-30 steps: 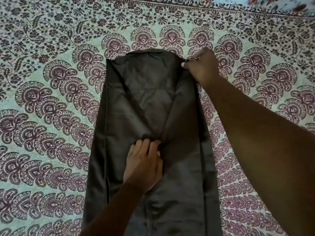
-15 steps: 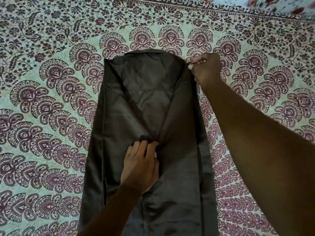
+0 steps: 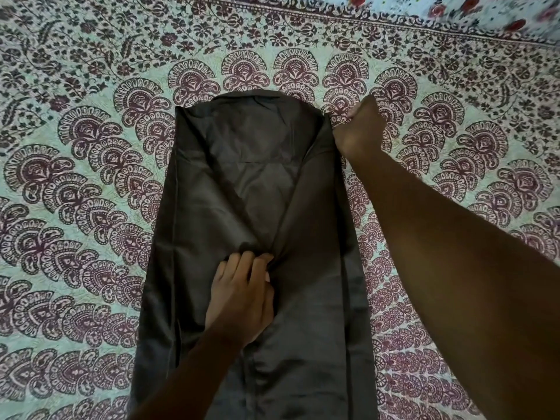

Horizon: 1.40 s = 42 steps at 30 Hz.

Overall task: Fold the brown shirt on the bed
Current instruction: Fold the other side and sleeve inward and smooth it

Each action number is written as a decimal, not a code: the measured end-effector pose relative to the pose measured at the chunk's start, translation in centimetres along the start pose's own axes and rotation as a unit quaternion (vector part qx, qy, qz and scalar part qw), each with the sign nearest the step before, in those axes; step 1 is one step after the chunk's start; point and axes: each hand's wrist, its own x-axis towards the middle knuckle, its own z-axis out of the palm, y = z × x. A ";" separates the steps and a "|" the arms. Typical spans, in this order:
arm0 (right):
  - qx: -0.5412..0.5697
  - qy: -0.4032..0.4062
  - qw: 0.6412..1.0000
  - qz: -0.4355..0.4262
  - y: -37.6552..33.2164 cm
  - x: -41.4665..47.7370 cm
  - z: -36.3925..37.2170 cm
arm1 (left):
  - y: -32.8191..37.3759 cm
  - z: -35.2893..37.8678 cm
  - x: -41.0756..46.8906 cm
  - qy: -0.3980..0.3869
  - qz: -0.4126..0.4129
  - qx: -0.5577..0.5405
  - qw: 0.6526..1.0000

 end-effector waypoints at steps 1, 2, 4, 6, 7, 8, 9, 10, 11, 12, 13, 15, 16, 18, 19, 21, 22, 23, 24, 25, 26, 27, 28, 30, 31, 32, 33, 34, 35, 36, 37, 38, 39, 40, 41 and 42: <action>0.003 -0.004 1.000 0.000 -0.1 -0.1 -0.1 | 0.0 0.0 0.0 0.004 0.002 0.000 1.000; 0.001 -0.005 1.000 -0.008 -0.1 -0.2 -0.1 | 0.0 0.0 0.0 0.005 0.003 0.000 1.000; 0.004 0.015 0.999 -0.049 0.3 -0.8 0.0 | 0.0 0.0 0.0 0.003 0.003 -0.001 1.000; -0.010 0.056 0.989 -0.137 1.2 -2.2 0.0 | -0.1 0.0 0.1 -0.001 0.004 -0.004 1.000; -0.032 0.075 0.977 -0.195 1.9 -3.2 0.0 | -0.2 0.0 0.1 -0.004 0.003 -0.008 1.000; -0.057 0.082 0.962 -0.253 2.7 -4.4 -0.1 | -0.1 0.0 0.1 -0.005 0.003 -0.011 1.000; -0.095 0.071 0.943 -0.312 3.5 -5.7 -0.2 | -0.1 0.0 0.0 -0.003 0.003 -0.014 1.000; -0.149 0.041 0.918 -0.365 4.4 -6.7 -0.2 | -0.1 -0.1 0.0 0.002 0.003 -0.015 1.000; -0.207 -0.008 0.894 -0.398 5.5 -7.4 -0.1 | -0.1 0.0 -0.1 0.008 0.005 -0.015 1.000; -0.258 -0.060 0.874 -0.408 6.3 -7.6 -0.1 | -0.1 0.1 -0.1 0.015 0.007 -0.016 1.000; -0.297 -0.101 0.861 -0.400 6.7 -7.2 -0.2 | -0.1 0.2 -0.1 0.021 0.009 -0.018 1.000; -0.327 -0.134 0.857 -0.375 6.4 -6.6 -0.7 | -0.2 0.2 -0.2 0.022 0.016 -0.019 0.999; -0.327 -0.135 0.859 -0.370 6.0 -6.7 -1.1 | -0.2 0.1 -0.2 0.017 0.021 -0.016 1.000; -0.320 -0.115 0.863 -0.374 5.5 -8.3 -1.9 | -0.3 0.0 -0.3 0.004 0.036 -0.003 0.999; -0.318 -0.100 0.864 -0.377 5.8 -10.0 -2.2 | -0.3 -0.1 -0.4 -0.001 0.043 0.004 0.999; -0.312 -0.096 0.867 -0.377 7.4 -14.3 -2.5 | -0.4 -0.4 -0.4 -0.003 0.049 0.010 0.999; -0.311 -0.105 0.867 -0.375 8.6 -16.7 -2.6 | -0.4 -0.5 -0.4 -0.002 0.047 0.007 0.999; -0.313 -0.115 0.864 -0.377 9.9 -18.9 -2.8 | -0.3 -0.6 -0.4 -0.001 0.041 0.002 0.999; -0.319 -0.117 0.857 -0.388 11.5 -21.0 -3.0 | 0.0 -0.8 -0.6 0.005 0.035 -0.008 0.999; -0.327 -0.116 0.847 -0.404 12.9 -22.9 -3.3 | 0.4 -1.1 -0.8 0.015 0.025 -0.015 0.999; -0.333 -0.122 0.838 -0.414 14.1 -24.5 -3.5 | 0.9 -1.4 -1.4 0.021 0.013 -0.015 1.000; -0.332 -0.128 0.836 -0.417 15.1 -26.0 -3.8 | 1.4 -1.8 -2.3 0.024 0.009 -0.009 1.000; -0.327 -0.130 0.838 -0.416 15.7 -27.1 -4.1 | 1.7 -2.2 -3.1 0.021 0.026 -0.002 0.999; -0.323 -0.131 0.846 -0.403 16.5 -29.3 -4.6 | 2.2 -2.8 -5.7 -0.030 0.097 -0.010 0.995; -0.332 -0.139 0.847 -0.392 16.8 -30.6 -4.9 | 2.2 -3.1 -7.1 -0.075 0.124 -0.001 0.989; -0.342 -0.145 0.847 -0.381 17.1 -31.9 -5.1 | 2.0 -3.3 -8.6 -0.121 0.139 0.020 0.983; -0.348 -0.149 0.848 -0.370 17.5 -33.0 -5.3 | 1.8 -3.4 -9.8 -0.166 0.145 0.050 0.974; -0.350 -0.150 0.852 -0.359 17.8 -34.6 -5.5 | 1.5 -3.6 -11.1 -0.203 0.148 0.084 0.964; -0.348 -0.152 0.857 -0.347 18.1 -36.1 -5.7 | 1.3 -3.6 -12.2 -0.222 0.150 0.112 0.957; -0.345 -0.155 0.862 -0.337 18.3 -37.6 -5.9 | 1.2 -3.8 -13.0 -0.226 0.147 0.126 0.955; -0.340 -0.159 0.866 -0.329 18.6 -39.3 -6.1 | 1.3 -4.2 -13.6 -0.215 0.145 0.127 0.957; -0.336 -0.166 0.869 -0.324 18.9 -40.7 -6.2 | 1.5 -4.4 -13.9 -0.188 0.153 0.117 0.963; -0.331 -0.173 0.871 -0.318 19.2 -42.3 -6.2 | 1.9 -4.5 -14.5 -0.148 0.177 0.111 0.967; -0.327 -0.178 0.874 -0.312 19.5 -43.5 -6.3 | 2.2 -4.5 -15.3 -0.116 0.198 0.105 0.968; -0.324 -0.183 0.876 -0.307 19.8 -44.7 -6.5 | 2.4 -4.5 -16.3 -0.109 0.202 0.101 0.968; -0.319 -0.186 0.878 -0.305 20.0 -45.8 -6.6 | 2.7 -4.4 -17.4 -0.132 0.189 0.097 0.968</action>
